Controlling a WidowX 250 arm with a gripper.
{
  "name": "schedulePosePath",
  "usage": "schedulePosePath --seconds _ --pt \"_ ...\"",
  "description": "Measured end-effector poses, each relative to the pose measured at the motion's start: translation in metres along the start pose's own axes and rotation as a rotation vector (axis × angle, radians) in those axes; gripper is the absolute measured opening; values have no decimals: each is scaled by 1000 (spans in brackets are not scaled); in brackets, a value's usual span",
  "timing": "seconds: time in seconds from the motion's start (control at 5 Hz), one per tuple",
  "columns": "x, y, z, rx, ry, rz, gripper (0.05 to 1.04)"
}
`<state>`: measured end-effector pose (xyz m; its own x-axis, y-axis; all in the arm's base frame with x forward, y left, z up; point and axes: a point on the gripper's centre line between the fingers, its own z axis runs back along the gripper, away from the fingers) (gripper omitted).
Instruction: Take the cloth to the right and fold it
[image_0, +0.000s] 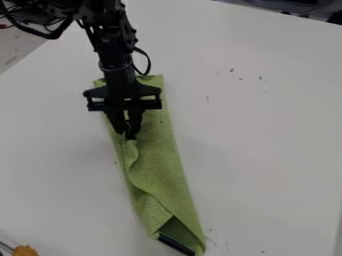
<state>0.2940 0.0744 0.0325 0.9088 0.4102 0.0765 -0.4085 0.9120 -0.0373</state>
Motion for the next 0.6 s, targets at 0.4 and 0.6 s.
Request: schedulePosePath --seconds 0.4,0.6 --pt "21 24 39 184 -12 -159 995" --pt "29 22 50 207 -16 -236 1004"
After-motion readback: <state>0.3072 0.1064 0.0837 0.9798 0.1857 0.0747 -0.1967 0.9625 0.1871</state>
